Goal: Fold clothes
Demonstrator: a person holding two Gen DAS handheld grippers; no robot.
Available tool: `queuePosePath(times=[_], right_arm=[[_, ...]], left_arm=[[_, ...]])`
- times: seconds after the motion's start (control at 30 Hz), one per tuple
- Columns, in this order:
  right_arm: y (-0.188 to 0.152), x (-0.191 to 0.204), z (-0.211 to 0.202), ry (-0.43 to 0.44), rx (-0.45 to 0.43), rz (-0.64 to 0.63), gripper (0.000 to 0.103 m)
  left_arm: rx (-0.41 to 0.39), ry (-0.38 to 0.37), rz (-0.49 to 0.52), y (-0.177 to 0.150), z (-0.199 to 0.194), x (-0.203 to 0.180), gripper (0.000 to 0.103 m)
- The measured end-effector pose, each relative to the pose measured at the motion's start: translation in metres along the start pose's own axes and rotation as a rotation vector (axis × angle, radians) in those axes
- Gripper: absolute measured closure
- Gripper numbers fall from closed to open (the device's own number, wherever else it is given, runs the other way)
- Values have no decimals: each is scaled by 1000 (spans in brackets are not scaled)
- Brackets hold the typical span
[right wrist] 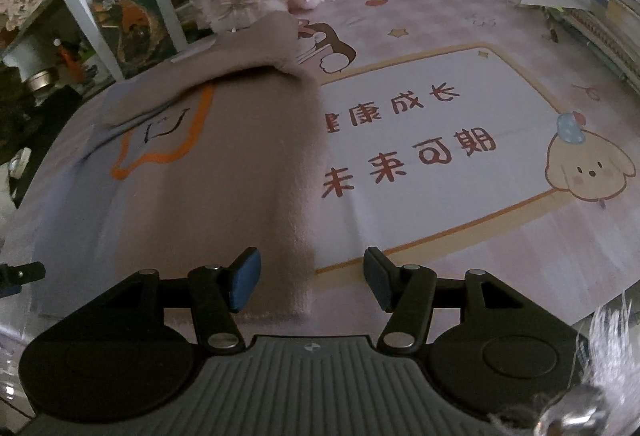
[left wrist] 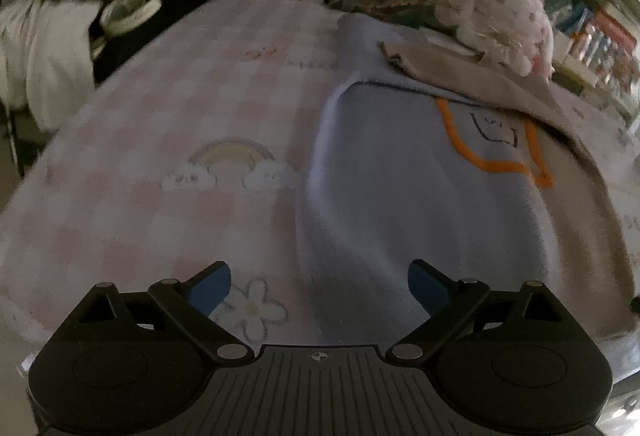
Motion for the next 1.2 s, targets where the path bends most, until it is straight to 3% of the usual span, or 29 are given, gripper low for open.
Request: queuePosePath(times=[0.23, 0.3, 0.33, 0.37, 0.4, 0.43, 0.47, 0.67, 0.87, 1.2], right_arm=[[2, -10, -2, 24, 7, -6, 57], [3, -9, -1, 25, 13, -30, 58], [3, -8, 0, 25, 16, -46, 62], [4, -6, 1, 25, 20, -61, 65], [5, -4, 1, 36, 16, -65, 74], [6, -3, 0, 49, 10, -67, 90], [7, -1, -1, 62, 5, -69, 95], [15, 10, -8, 142, -34, -84, 97], [18, 7, -3, 141, -11, -67, 97], [18, -5, 10, 162, 38, 33, 95]], left_arm=[[-23, 53, 1, -1, 2, -5, 41], [-28, 64, -2, 1, 2, -6, 61], [-27, 61, -7, 2, 2, -7, 65], [-25, 56, -12, 3, 3, -7, 78], [-23, 50, -16, 4, 3, -8, 91], [-22, 44, -20, 5, 4, -8, 94], [-31, 48, -12, 6, 2, -10, 99], [-119, 43, 34, 10, -18, -25, 99], [-93, 26, 8, 9, -11, -13, 97], [-45, 14, -6, 6, 1, -7, 81]])
Point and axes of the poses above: each gripper's, at about its wrist camera, not at the fingertips, and z roughly the way its jaws point, x to its left, y to its top, the point moved 4 cm from there along z, roughly the way its jaws point, and after that the axes turned 6 degrees about x, right-handed, at the moved point
